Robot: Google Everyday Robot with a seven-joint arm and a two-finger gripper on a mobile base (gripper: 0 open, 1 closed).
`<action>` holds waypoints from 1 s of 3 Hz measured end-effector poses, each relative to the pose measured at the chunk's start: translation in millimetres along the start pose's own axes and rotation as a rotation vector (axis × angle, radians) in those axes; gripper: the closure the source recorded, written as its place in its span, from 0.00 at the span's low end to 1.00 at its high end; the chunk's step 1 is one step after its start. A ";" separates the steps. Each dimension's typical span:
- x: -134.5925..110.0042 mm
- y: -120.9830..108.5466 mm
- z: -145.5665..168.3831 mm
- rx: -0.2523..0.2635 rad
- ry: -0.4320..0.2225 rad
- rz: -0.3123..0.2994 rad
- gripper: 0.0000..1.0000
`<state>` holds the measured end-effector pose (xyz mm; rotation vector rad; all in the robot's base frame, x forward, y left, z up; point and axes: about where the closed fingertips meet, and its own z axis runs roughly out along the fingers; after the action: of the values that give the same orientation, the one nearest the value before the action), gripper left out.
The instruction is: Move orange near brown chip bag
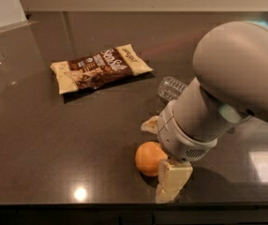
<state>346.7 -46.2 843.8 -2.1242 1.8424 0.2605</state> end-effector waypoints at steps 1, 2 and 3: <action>2.7 -3.8 1.7 -0.004 0.016 0.030 0.42; -1.6 -10.9 -3.7 0.002 0.030 0.056 0.64; -24.2 -30.8 -16.7 0.032 0.036 0.068 0.88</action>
Offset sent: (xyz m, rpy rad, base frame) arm 0.0200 0.0050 0.0174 -0.0390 0.0180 -0.1050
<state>372.2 -25.9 871.2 -2.0604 1.9281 0.2083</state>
